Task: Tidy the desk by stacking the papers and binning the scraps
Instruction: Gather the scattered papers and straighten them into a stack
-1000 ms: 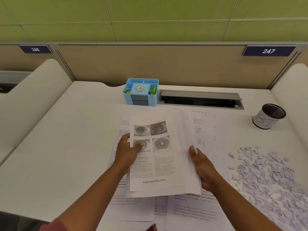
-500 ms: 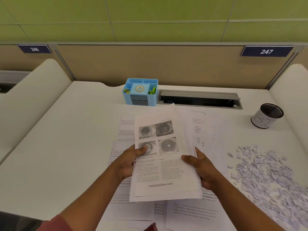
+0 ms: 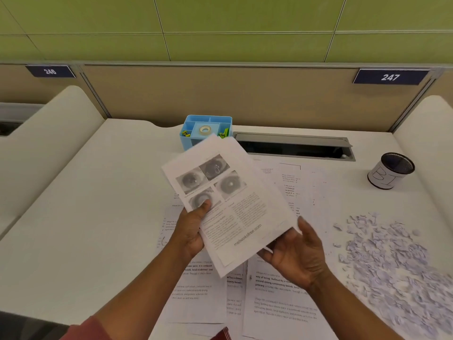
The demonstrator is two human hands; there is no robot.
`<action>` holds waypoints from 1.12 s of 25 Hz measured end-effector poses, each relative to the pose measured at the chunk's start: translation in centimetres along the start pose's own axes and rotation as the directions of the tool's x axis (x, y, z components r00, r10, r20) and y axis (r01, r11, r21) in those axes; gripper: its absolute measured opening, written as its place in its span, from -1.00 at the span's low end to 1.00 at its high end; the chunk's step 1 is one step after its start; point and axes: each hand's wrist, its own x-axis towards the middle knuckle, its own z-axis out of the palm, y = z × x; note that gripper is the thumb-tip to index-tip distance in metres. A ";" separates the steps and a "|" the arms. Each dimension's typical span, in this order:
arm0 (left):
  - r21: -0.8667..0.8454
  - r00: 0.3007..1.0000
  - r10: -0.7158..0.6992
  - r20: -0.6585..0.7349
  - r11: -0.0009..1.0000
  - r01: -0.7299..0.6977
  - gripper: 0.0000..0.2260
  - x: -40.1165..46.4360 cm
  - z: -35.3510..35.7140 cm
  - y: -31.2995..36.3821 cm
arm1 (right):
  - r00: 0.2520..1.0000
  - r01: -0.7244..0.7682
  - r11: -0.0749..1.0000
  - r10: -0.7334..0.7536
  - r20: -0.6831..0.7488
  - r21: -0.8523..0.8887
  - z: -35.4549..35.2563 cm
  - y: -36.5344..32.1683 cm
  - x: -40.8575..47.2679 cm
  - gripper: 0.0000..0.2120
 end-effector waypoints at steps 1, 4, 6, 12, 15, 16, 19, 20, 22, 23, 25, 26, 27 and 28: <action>-0.023 0.999 0.033 0.001 0.999 -0.033 -0.55 -0.1 0.5 -0.1 | 1.000 0.013 1.000 -0.013 -0.010 -0.005 0.4 0.9 0.1 -0.23; -0.041 0.991 0.135 0.013 0.990 -0.135 -0.68 -0.4 1.7 -0.7 | 0.980 0.114 0.989 -0.127 -0.155 -0.094 1.8 2.9 1.2 -0.54; -0.026 0.981 0.191 0.023 0.981 -0.191 -0.67 -0.4 2.0 -0.9 | 0.951 0.173 0.974 -0.204 -0.234 -0.146 2.1 3.1 1.9 -0.54; -0.028 0.960 0.280 0.030 0.960 -0.279 -0.53 0.5 -1.0 1.9 | 0.896 0.207 0.894 -0.336 -0.290 -0.397 -0.1 -0.6 1.6 -0.61; 0.118 0.962 0.270 -0.028 0.957 -0.265 -0.60 1.2 -3.6 4.1 | 0.903 0.176 0.850 -0.341 -0.262 -0.496 -1.5 -2.6 1.0 -0.65; 0.253 0.957 0.288 -0.031 0.929 -0.271 -0.64 1.4 -4.3 4.8 | 0.908 0.172 0.826 -0.345 -0.239 -0.537 -1.9 -3.1 0.9 -0.65; 0.635 0.939 0.332 0.088 0.708 -0.310 -0.63 1.5 -5.2 6.3 | 0.917 0.178 0.703 -0.373 -0.144 -0.689 -2.4 -4.4 0.9 -0.66; 0.697 0.934 0.336 0.118 0.642 -0.319 -0.62 1.4 -5.1 6.3 | 0.915 0.177 0.652 -0.386 -0.121 -0.737 -2.4 -4.6 0.9 -0.65; 0.720 0.917 0.380 0.124 0.602 -0.346 -0.63 1.1 -4.7 5.6 | 0.907 0.181 0.589 -0.410 -0.098 -0.787 -2.4 -4.9 0.9 -0.65; 0.703 0.909 0.401 0.115 0.613 -0.360 -0.64 0.9 -4.7 5.0 | 0.904 0.190 0.584 -0.418 -0.092 -0.789 -2.5 -4.9 1.0 -0.64; 0.660 0.903 0.416 0.110 0.648 -0.379 -0.63 0.7 -4.8 3.4 | 0.907 0.189 0.606 -0.409 -0.099 -0.772 -3.3 -4.7 1.2 -0.60; 0.638 0.905 0.410 0.115 0.668 -0.384 -0.62 0.7 -4.9 2.6 | 0.913 0.171 0.627 -0.390 -0.117 -0.760 -3.7 -4.4 1.3 -0.59; 0.616 0.909 0.401 0.113 0.689 -0.381 -0.61 0.6 -5.1 1.8 | 0.919 0.144 0.641 -0.369 -0.139 -0.754 -4.1 -4.0 1.3 -0.59; 0.597 0.912 0.397 0.104 0.709 -0.376 -0.63 0.6 -5.2 1.2 | 0.922 0.117 0.642 -0.353 -0.157 -0.758 -4.4 -3.5 1.4 -0.60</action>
